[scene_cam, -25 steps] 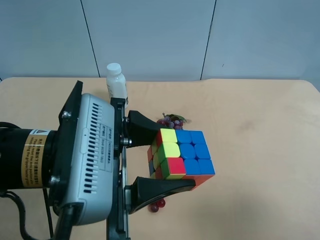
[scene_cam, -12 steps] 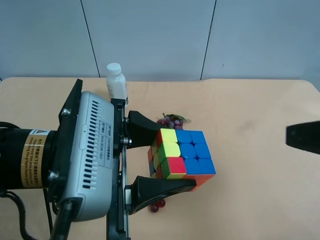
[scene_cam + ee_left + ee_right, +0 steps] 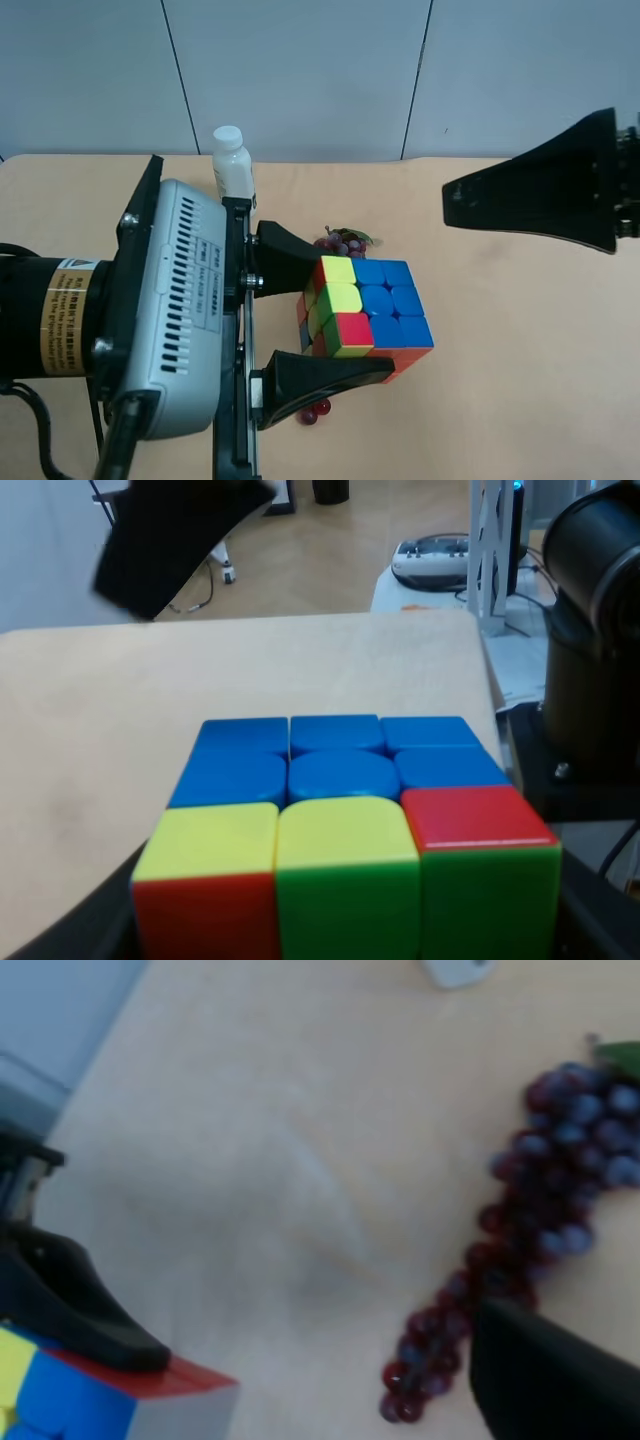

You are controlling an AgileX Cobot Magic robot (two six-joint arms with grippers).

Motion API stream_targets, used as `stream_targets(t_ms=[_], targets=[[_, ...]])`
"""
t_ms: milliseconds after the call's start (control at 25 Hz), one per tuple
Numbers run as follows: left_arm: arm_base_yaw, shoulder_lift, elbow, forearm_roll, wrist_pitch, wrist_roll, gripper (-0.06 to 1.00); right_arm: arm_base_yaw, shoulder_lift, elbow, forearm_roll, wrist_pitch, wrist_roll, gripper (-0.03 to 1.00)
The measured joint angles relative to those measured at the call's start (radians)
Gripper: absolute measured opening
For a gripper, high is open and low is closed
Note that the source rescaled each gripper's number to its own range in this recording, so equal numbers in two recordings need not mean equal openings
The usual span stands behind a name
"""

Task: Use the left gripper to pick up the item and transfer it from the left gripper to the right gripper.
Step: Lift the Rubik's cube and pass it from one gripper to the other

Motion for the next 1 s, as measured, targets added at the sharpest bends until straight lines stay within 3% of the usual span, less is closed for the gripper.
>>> stream_targets(t_ms=[240, 480, 760, 1000], targets=[[0.0, 0.0, 0.0, -0.057, -0.004, 0.016, 0.0, 0.08, 0.118, -0.001, 0.092, 0.002, -0.073, 1.0], [0.0, 0.0, 0.0, -0.133, -0.016, 0.061, 0.0, 0.092, 0.202, -0.001, 0.184, 0.01, -0.155, 1.0], [0.0, 0.0, 0.0, -0.147, -0.027, 0.079, 0.0, 0.092, 0.282, -0.001, 0.221, 0.052, -0.235, 1.0], [0.026, 0.0, 0.0, -0.147, -0.047, 0.079, 0.0, 0.092, 0.378, -0.001, 0.339, 0.114, -0.36, 1.0]])
